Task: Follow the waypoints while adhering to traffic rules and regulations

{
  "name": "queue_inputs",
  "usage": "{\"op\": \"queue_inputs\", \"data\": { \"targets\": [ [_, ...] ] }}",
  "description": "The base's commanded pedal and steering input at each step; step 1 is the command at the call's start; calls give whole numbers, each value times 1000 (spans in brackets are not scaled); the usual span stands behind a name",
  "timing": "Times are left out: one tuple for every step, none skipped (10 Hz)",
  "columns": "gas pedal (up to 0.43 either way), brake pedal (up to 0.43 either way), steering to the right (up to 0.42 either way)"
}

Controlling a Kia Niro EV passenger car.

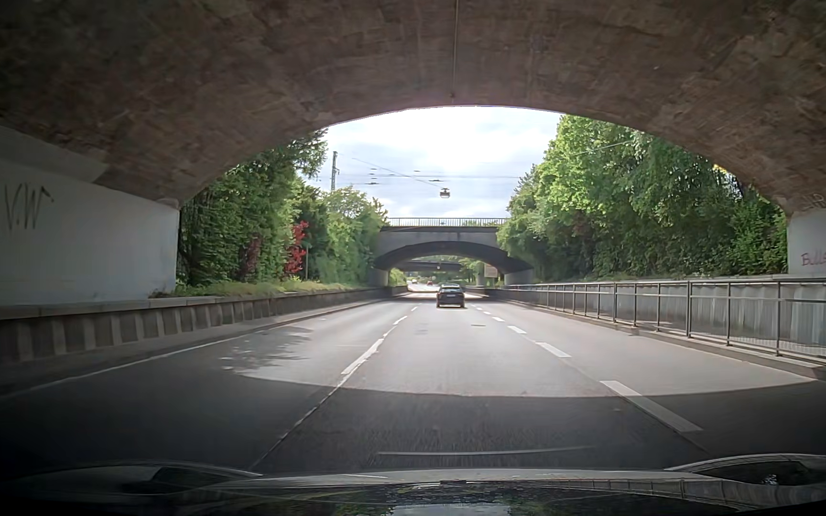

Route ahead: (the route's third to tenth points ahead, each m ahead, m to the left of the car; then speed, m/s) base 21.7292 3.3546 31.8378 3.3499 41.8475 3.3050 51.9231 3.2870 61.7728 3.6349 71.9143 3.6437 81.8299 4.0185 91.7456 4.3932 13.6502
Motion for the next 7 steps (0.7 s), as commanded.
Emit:
{"op": "queue_inputs", "data": {
  "targets": [
    [98,0,-5],
    [98,0,-4],
    [98,0,-3],
    [98,0,-3],
    [98,0,-2],
    [98,0,-1],
    [98,0,-1]
  ]
}}
